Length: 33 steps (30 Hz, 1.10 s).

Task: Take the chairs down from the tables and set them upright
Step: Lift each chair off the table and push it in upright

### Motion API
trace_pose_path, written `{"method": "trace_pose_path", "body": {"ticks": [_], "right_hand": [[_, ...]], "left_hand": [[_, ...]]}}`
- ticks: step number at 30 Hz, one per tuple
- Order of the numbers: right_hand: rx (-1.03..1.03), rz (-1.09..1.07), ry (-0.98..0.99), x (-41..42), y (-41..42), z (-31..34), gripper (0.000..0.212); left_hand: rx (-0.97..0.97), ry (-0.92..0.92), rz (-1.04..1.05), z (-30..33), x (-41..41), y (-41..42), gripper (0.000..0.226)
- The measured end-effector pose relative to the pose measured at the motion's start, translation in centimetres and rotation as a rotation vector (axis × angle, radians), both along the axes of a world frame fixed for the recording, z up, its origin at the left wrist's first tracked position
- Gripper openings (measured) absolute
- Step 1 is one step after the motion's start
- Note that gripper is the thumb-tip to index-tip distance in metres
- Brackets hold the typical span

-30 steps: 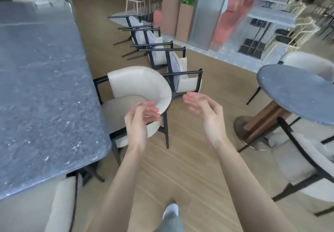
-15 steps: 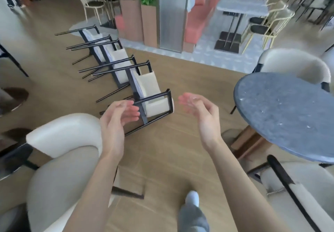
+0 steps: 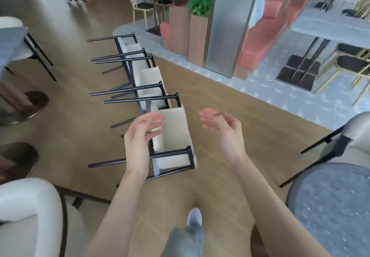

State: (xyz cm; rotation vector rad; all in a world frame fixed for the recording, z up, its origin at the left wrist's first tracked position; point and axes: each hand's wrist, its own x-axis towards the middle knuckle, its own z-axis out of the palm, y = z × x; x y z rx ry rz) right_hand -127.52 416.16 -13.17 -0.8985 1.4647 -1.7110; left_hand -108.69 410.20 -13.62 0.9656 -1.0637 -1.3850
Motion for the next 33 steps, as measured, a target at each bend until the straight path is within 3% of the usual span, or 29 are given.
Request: {"method": "trace_pose_path", "body": {"ticks": [6,10,13,17,22,26,33], "right_hand": [[0.15,-0.074,0.018,-16.9,-12.7,-4.3,0.023],[0.191,-0.048,0.095,-27.0,-21.7,-2.8,0.023],[0.167,-0.021,0.115,-32.5,-28.8,-0.5,0.025],[0.155,0.131,0.149,-37.1,-39.4,-0.1,0.022],[0.21,0.442,0.277,-39.1,-53.6,-3.1,0.02],[0.296,0.8,0.355,-37.0,-62.8,-4.9,0.013],[0.416,1.183,0.531,-31.1,-70.6,-10.6,0.011]], "left_hand": [[0.16,0.005,0.01,-6.3,-18.5,-14.1,0.024],[0.184,0.026,-0.041,-4.5,-31.2,-23.3,0.02],[0.094,0.003,-0.057,-2.2,-36.2,-29.7,0.023],[0.033,-0.082,0.06,-2.7,-37.6,-39.0,0.028],[0.109,-0.133,0.406,-6.2,-36.2,-46.6,0.027],[0.251,-0.044,0.748,-8.7,-34.6,-46.2,0.024],[0.488,0.181,1.167,-15.9,-33.7,-44.3,0.019]]}}
